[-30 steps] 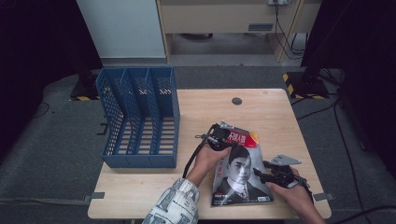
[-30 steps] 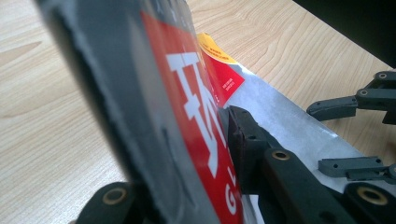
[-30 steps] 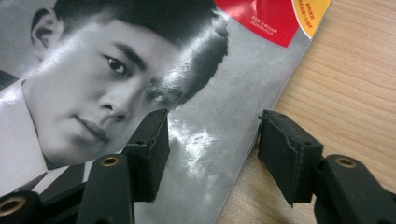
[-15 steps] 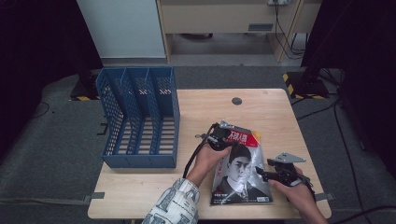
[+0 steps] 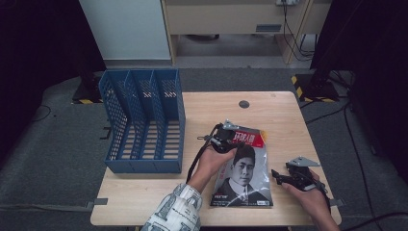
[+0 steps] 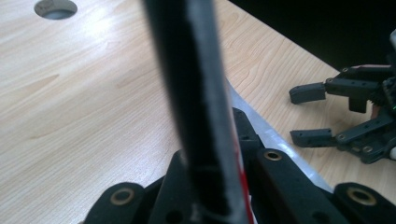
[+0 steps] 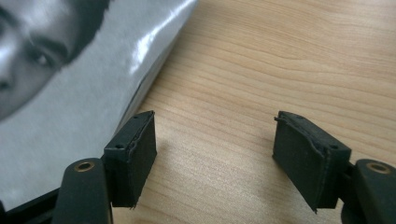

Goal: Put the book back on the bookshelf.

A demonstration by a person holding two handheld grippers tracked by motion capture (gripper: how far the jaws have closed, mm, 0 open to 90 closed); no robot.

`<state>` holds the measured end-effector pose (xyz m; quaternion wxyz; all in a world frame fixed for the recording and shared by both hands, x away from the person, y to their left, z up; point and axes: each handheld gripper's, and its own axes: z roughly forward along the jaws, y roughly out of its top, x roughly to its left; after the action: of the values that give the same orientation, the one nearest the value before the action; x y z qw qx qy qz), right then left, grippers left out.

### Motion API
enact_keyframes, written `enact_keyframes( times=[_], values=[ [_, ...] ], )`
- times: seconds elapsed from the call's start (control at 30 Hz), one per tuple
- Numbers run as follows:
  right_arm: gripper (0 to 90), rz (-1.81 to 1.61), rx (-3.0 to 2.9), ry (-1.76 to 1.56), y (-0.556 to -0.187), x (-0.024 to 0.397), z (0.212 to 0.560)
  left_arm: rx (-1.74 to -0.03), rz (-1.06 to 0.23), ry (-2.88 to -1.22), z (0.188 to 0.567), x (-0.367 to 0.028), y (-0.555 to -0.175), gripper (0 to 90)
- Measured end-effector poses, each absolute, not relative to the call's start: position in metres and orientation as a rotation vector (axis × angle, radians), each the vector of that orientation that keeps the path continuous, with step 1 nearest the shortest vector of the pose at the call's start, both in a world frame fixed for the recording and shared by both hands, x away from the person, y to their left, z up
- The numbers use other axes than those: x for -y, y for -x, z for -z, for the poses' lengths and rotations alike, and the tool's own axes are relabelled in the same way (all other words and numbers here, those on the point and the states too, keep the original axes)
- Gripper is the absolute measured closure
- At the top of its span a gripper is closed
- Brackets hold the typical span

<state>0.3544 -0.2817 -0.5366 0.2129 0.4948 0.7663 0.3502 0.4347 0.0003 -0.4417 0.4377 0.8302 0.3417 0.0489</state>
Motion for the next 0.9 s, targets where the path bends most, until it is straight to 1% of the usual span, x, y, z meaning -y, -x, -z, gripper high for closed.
enact_keyframes(
  times=[0.13, 0.43, 0.9],
  values=[
    [27.0, -0.959, -2.132, -1.361, -0.355, 0.278, 0.537, -0.839, -0.124, -2.062, 0.435, -0.003, -0.432, 85.5],
    [27.0, -0.96, -2.139, -1.359, -0.355, 0.277, 0.537, -0.851, -0.125, -2.025, 0.428, -0.006, -0.431, 86.0],
    [27.3, -0.965, -2.151, -1.344, -0.355, 0.274, 0.537, -0.85, -0.125, -1.947, 0.405, -0.021, -0.428, 86.6]
  ],
)
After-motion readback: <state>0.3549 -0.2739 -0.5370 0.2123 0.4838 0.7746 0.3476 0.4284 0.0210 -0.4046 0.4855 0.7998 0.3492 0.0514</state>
